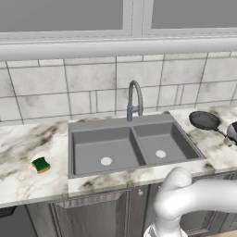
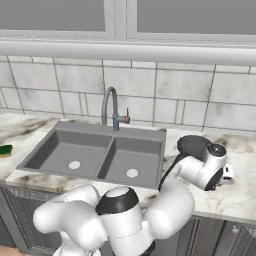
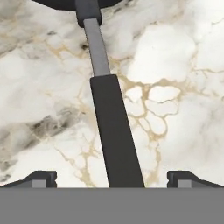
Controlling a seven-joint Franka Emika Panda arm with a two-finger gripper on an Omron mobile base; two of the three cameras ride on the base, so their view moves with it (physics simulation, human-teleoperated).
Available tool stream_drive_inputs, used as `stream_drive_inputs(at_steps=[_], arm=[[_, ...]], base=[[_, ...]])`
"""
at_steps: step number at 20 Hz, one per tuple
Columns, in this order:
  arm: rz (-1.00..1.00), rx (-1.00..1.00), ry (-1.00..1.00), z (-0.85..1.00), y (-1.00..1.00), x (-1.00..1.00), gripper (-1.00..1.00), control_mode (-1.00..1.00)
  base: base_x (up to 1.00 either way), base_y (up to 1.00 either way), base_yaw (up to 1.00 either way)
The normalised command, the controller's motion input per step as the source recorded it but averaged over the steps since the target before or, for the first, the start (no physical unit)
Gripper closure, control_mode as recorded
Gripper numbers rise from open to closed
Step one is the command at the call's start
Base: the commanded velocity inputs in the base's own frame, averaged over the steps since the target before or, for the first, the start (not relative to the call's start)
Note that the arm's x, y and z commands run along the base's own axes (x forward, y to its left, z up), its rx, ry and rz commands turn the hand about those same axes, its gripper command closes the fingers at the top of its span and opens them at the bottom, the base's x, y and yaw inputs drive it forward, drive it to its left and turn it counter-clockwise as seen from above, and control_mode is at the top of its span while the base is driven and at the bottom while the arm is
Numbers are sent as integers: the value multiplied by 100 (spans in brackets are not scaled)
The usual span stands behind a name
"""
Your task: Pick the pan and sponge and place them into the sink. Then turn on the water.
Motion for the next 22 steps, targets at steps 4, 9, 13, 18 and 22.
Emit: stream_drive_inputs(at_steps=[4, 9, 13, 18, 22], arm=[[0, 0, 0, -23, -18, 18, -100, -100], [0, 0, 0, -22, -17, 23, -100, -100], [0, 0, 1, -15, -8, 25, 100, -100], [8, 0, 0, 0, 4, 0, 100, -100], [15, 0, 0, 0, 28, 0, 100, -100]], base=[[0, 0, 0], [0, 0, 0], [0, 0, 0], [0, 0, 0], [0, 0, 0]])
